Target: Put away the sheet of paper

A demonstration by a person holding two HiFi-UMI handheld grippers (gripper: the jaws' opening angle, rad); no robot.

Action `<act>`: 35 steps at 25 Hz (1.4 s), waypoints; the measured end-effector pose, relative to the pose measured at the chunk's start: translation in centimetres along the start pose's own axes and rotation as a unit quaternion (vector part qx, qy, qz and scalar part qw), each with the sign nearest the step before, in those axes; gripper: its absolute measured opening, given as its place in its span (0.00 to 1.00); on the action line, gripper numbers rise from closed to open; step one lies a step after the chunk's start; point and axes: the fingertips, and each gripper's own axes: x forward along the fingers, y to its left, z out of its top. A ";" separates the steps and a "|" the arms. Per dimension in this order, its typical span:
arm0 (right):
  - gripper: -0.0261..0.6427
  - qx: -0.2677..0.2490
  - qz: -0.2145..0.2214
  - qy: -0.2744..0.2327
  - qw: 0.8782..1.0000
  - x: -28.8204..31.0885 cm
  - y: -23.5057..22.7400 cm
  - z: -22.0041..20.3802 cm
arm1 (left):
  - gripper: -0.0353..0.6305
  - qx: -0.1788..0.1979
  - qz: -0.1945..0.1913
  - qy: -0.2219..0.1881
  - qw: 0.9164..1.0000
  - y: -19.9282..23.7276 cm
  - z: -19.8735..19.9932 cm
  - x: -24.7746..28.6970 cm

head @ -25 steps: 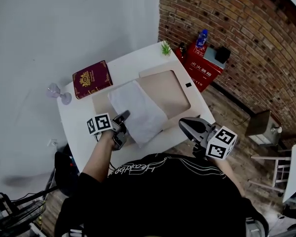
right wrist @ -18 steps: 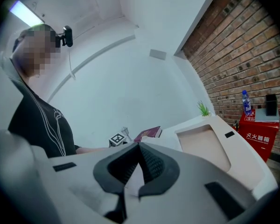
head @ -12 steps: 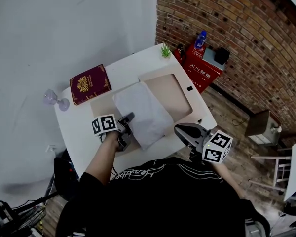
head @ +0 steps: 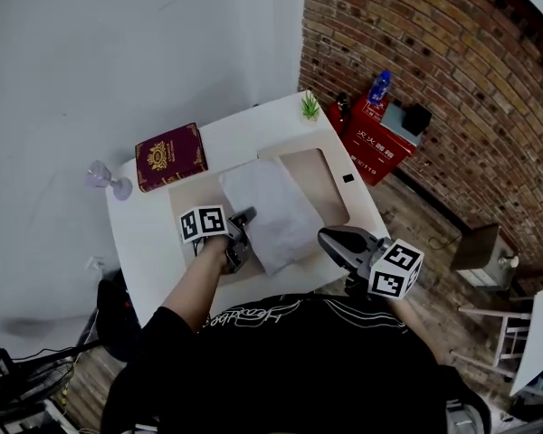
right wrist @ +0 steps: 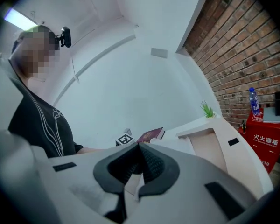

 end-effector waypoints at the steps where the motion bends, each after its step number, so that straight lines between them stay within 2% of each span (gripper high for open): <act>1: 0.04 -0.001 0.004 0.000 1.000 -0.2 -0.2 0.3 | 0.10 0.000 0.005 0.002 1.000 -0.1 -0.1 0.4; 19: 0.04 0.000 0.041 -0.023 0.999 -4.6 -5.4 3.8 | 0.10 -0.014 0.081 0.011 0.997 -0.4 -0.3 6.5; 35: 0.04 -0.011 0.054 -0.031 0.998 -6.5 -7.5 4.5 | 0.10 0.017 0.134 0.035 0.990 -1.3 -0.2 10.4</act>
